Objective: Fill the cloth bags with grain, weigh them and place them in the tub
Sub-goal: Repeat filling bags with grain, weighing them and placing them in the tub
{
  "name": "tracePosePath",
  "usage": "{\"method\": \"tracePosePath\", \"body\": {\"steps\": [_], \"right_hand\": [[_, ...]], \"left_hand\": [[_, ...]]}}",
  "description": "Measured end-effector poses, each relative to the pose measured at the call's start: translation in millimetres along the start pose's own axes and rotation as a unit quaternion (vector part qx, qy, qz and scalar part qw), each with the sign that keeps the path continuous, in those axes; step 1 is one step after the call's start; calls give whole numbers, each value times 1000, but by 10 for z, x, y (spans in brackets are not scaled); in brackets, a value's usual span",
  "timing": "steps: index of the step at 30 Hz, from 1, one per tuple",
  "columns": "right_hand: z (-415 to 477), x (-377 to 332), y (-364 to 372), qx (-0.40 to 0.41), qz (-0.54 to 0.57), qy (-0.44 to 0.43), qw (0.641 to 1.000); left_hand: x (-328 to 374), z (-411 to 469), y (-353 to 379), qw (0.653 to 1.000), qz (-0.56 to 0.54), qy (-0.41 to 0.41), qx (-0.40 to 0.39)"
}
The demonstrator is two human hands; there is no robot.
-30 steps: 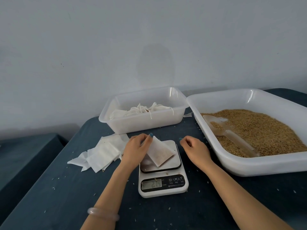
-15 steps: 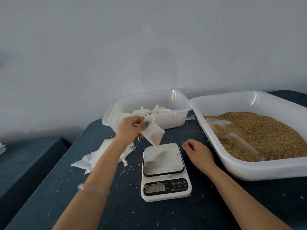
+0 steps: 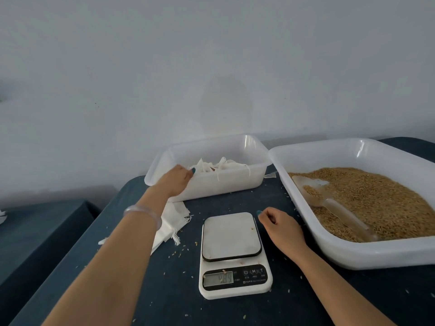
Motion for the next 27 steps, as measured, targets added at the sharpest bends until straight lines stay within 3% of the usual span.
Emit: {"method": "tracePosePath", "body": {"steps": [5,8,11,14,17,23,27], "right_hand": [[-3,1,1,-6,5,4,1000],[-2,0,-7,-7,11,6,1000],[-7,-8,-17,-4,17,-2,1000],[-13,-22,-25,-5,9,-6,1000],[-14,-31,-21,-4,6,-8,1000],[-24,-32,-36,-4,14,-10,1000],[-25,-33,-43,-1,18,-12,1000]], "left_hand": [[-105,-122,4,997,9,9,71],[-187,-276,-86,984,-20,19,176],[-292,-585,-155,938,-124,27,322],[-537,-931,-56,878,-246,-61,406],[-847,-1155,248,851,-332,-169,369],[-997,-1243,543,917,-314,-185,161],[-965,-1245,516,918,-308,-169,185]]}}
Point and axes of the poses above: each hand's wrist, its own z-axis towards the middle knuckle, its own y-axis out of the palm, x = y × z, the point moved 6 cm from there along z, towards the middle knuckle, and after that the axes turned 8 degrees about -z, right-handed, at the moved point
